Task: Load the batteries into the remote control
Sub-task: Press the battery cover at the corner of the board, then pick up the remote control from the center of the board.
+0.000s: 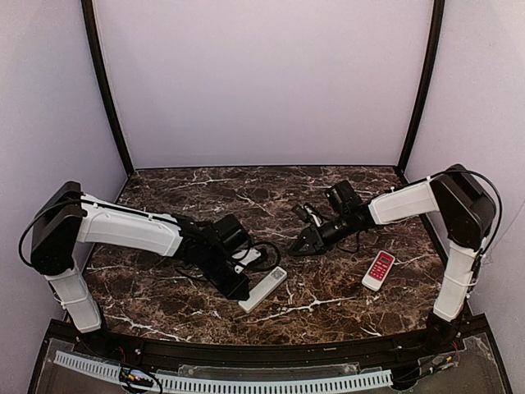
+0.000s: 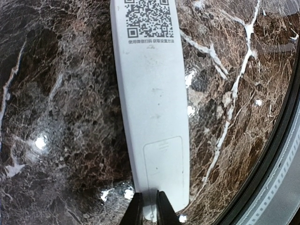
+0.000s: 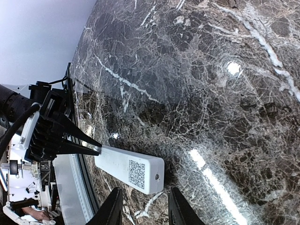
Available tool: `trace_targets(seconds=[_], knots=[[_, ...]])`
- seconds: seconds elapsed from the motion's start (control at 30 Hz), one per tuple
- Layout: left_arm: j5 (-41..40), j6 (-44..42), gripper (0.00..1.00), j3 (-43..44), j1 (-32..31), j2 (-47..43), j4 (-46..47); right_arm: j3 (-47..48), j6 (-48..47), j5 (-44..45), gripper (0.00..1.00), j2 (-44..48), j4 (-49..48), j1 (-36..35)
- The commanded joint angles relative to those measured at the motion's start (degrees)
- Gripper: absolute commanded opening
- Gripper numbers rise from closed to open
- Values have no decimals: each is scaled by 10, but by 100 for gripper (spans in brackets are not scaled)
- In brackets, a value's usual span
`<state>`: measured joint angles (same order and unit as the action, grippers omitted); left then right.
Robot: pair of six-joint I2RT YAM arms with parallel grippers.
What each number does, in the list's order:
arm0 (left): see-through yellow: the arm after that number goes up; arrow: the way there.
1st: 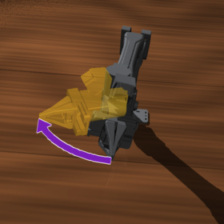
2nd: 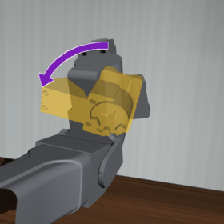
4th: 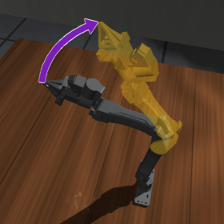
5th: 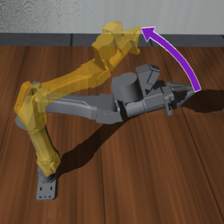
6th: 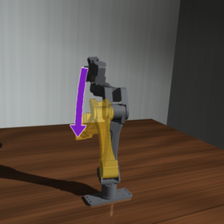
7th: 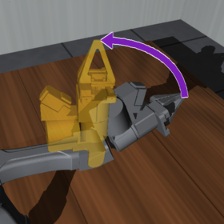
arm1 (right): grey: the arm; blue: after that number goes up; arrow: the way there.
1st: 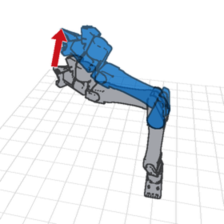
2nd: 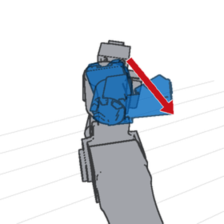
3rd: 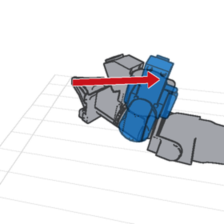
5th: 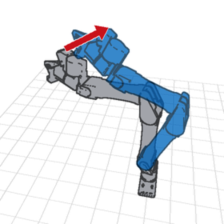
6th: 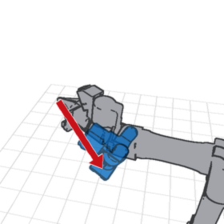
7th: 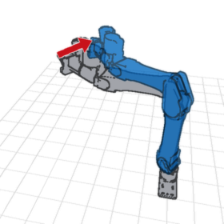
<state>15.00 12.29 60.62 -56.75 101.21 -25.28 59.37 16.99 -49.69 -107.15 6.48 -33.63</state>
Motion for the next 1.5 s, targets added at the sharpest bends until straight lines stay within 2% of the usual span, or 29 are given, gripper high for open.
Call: trace_targets(seconds=[0.0, 0.27, 0.43, 0.63, 0.8, 0.93, 1.13, 1.33, 1.47], knots=[[-47, -24, 11, -39, -27, 64, -71, 11, -2, -6, 33, -10, -1, -6], [-62, -26, 13, -36, -35, 73, -76, 10, -7, -5, 33, -9, 5, -5], [-69, -14, 33, 5, -28, 44, -70, 9, -6, 2, 34, -2, 6, -3], [-75, -8, 48, 38, -26, 24, -57, -6, -4, 10, 37, 31, 3, 15], [-82, -19, 66, 50, -27, 18, -51, -21, -4, 15, 41, 64, -2, 35], [-88, -27, 69, 63, -27, 16, -49, -29, -6, 16, 41, 78, -3, 43], [-69, -38, 65, 72, -31, 33, -40, -48, 0, 17, 42, 100, -16, 50], [-74, -53, 67, 78, -39, 62, -40, -72, 10, 10, 43, 132, -51, 59], [-97, -65, 62, 97, -44, 84, -46, -86, 13, 9, 44, 162, -63, 77]])
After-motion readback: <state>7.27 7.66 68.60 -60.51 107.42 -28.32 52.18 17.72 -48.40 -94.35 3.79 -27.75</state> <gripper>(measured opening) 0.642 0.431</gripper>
